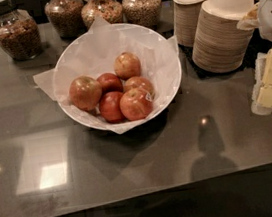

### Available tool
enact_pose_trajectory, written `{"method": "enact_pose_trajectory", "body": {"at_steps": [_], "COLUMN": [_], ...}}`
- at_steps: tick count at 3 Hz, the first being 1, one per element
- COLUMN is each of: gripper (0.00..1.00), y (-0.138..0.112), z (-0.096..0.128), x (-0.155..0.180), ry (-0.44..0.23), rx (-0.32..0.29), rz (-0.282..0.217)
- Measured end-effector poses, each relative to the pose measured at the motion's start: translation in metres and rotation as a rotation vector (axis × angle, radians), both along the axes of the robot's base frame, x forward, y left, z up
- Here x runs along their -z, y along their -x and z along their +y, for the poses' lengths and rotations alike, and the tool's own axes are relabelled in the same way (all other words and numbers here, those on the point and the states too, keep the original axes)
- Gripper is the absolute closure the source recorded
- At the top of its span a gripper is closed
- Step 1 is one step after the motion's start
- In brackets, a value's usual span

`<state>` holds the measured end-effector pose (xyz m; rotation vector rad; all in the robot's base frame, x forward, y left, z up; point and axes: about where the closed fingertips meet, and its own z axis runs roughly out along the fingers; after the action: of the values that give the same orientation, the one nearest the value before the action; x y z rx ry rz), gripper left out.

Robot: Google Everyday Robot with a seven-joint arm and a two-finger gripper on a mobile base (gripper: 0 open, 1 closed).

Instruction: Pick apple from white bowl

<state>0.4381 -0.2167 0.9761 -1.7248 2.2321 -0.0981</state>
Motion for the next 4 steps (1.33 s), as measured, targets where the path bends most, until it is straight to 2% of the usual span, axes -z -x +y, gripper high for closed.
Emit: {"method": "enact_pose_trajectory", "body": {"at_steps": [2, 3, 4], "gripper": [0.0, 0.0, 0.0], "y": [-0.001, -0.011, -0.011], "z": [0.007, 0.042, 0.042], "x": [-0.002, -0.003, -0.003], "ry": [-0.003, -0.005, -0.005], "rx": [-0.018, -0.11, -0.11], "rz": [-0.014, -0.051, -0.052]}}
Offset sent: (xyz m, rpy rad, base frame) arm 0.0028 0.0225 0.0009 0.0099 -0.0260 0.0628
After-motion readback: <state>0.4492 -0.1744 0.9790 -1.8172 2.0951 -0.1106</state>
